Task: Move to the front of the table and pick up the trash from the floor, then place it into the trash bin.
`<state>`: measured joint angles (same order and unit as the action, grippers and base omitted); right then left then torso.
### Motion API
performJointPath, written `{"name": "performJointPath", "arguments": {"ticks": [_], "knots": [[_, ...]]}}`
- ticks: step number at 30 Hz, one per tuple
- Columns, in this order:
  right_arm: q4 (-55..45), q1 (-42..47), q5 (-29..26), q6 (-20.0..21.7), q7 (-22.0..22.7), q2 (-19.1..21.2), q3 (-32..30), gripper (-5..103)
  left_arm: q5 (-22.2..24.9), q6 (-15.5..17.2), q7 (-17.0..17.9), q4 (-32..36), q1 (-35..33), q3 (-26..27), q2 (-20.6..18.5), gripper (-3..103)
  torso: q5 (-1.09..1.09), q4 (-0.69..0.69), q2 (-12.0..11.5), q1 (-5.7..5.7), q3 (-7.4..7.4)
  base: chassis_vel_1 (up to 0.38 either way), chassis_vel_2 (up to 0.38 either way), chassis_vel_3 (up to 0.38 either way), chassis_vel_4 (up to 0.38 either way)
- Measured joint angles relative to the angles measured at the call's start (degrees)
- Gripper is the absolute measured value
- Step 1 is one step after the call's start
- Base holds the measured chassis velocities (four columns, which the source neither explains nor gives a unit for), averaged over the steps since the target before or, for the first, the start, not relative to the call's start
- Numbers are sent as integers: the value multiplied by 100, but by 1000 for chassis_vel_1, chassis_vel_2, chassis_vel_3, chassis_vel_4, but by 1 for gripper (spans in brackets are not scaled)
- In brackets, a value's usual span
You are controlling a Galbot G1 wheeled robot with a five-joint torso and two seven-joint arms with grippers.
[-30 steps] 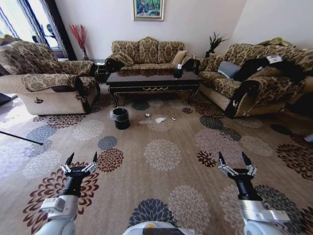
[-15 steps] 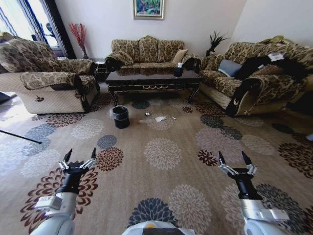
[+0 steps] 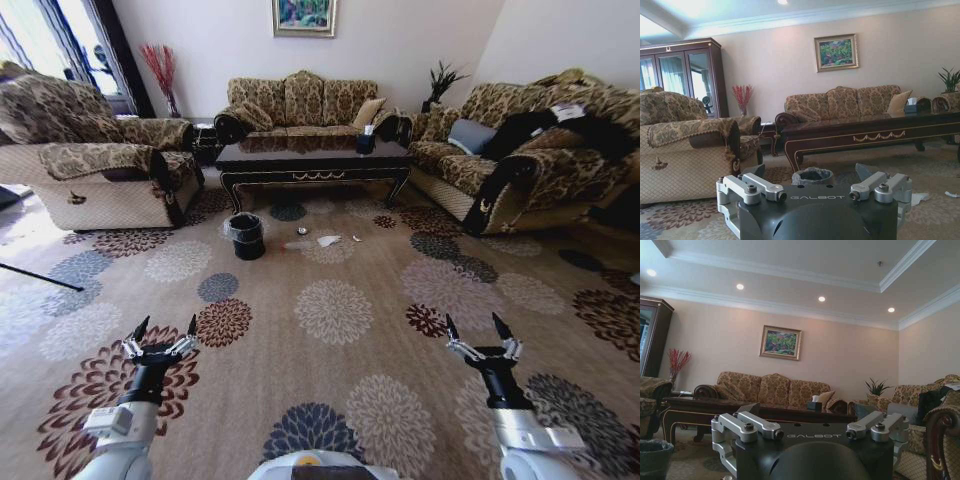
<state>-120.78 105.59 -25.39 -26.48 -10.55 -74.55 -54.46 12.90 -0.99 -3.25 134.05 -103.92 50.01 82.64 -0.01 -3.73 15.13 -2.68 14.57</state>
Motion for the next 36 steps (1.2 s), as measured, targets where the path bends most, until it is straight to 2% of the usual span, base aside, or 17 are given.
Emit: {"name": "performJointPath", "arguments": {"ticks": [4,13,18,23,36], "knots": [[89,-6,140,-164,-51,-50,-51,100,52,95,4,75,78,-32,-9,100,1,0,-81,26,-52,0,0,0,0],[-86,35,117,-204,-78,-241,12,100,159,-4,15,126,187,-70,28,100,1,0,-281,81,-198,0,0,0,0],[-99,5,-36,-181,-70,-185,-31,100,174,-4,15,170,202,-76,56,100,0,0,-401,115,-286,0,0,0,0],[-13,-33,-96,-176,-59,-140,-63,100,383,43,23,249,129,-36,9,100,1,0,-516,142,-375,0,0,0,0],[134,-81,112,-319,2,-190,-69,100,351,163,46,331,109,-48,115,100,1,0,-791,208,-583,0,0,0,0]]}}
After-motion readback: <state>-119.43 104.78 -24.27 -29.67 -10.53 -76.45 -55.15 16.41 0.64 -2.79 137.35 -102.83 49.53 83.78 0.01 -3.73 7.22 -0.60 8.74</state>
